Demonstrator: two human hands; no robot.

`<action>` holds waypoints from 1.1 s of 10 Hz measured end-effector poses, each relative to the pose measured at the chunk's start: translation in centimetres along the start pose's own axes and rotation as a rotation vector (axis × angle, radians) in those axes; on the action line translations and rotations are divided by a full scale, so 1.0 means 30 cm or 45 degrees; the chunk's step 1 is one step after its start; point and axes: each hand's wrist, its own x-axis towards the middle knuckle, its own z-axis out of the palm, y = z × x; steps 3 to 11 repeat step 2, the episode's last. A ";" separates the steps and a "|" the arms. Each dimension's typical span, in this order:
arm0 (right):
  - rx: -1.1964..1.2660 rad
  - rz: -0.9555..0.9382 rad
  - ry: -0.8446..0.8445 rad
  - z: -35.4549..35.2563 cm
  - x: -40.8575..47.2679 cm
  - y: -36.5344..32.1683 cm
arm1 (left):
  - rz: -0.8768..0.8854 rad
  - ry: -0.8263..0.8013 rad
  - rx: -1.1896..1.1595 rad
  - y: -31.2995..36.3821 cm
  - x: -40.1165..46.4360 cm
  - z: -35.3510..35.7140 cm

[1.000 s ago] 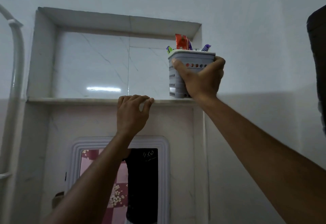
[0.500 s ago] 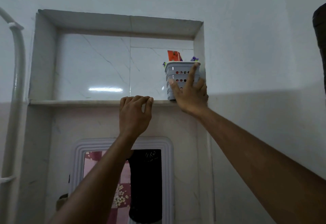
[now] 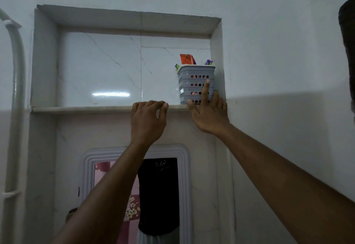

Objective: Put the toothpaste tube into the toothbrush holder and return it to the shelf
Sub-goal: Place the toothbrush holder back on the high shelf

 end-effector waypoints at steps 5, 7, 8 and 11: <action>0.059 -0.067 0.116 0.024 -0.111 0.003 | 0.033 -0.057 -0.021 -0.008 0.008 -0.018; 0.059 -0.067 0.116 0.024 -0.111 0.003 | 0.033 -0.057 -0.021 -0.008 0.008 -0.018; 0.059 -0.067 0.116 0.024 -0.111 0.003 | 0.033 -0.057 -0.021 -0.008 0.008 -0.018; 0.059 -0.067 0.116 0.024 -0.111 0.003 | 0.033 -0.057 -0.021 -0.008 0.008 -0.018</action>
